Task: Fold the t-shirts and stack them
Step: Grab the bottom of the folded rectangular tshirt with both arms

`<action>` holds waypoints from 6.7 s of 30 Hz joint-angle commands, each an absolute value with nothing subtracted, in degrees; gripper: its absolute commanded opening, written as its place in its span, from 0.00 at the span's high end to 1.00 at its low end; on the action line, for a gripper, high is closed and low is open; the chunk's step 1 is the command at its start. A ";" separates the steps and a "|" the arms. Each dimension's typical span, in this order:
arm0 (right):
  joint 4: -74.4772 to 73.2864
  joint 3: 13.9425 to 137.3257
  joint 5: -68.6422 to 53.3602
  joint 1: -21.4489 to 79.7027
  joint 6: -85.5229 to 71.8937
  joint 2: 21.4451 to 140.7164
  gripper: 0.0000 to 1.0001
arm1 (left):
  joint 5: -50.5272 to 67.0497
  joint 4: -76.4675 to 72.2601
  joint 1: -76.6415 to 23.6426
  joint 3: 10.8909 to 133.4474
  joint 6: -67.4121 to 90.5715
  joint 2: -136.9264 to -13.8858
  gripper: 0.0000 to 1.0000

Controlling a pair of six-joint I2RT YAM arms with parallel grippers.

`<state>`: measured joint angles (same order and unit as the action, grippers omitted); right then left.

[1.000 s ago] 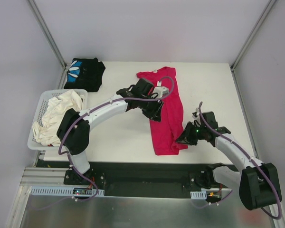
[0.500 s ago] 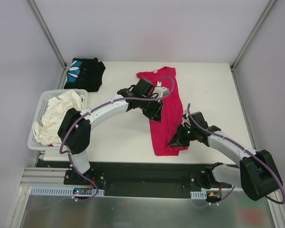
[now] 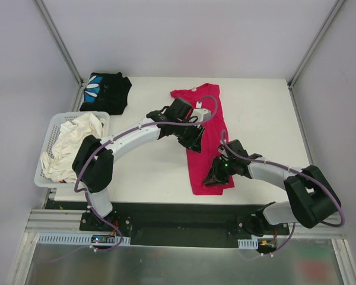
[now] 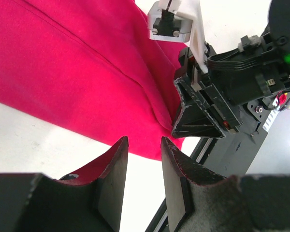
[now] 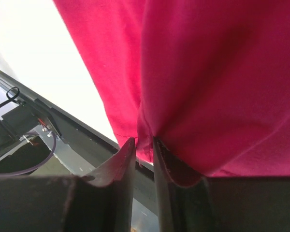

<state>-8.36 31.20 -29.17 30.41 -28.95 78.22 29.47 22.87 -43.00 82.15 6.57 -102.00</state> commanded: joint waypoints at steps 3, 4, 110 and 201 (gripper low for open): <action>-6.85 32.78 -27.34 30.94 -29.36 79.37 0.63 | 30.06 21.88 -42.36 83.41 6.51 -100.55 0.67; -7.73 32.96 -27.16 31.02 -29.27 79.19 0.59 | 29.88 21.88 -42.45 83.15 6.42 -100.29 0.67; -15.91 25.57 -37.88 -5.27 -14.59 67.33 0.51 | 18.10 -4.48 -50.01 52.56 24.26 -93.96 0.66; -13.62 21.97 -34.72 -0.17 -18.90 65.39 0.50 | 27.86 3.16 -53.96 59.06 31.29 -103.80 0.42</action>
<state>-13.50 21.19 -35.16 -0.49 -18.85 65.82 28.23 3.79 -53.01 58.30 30.96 -103.20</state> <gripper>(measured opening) 0.493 0.604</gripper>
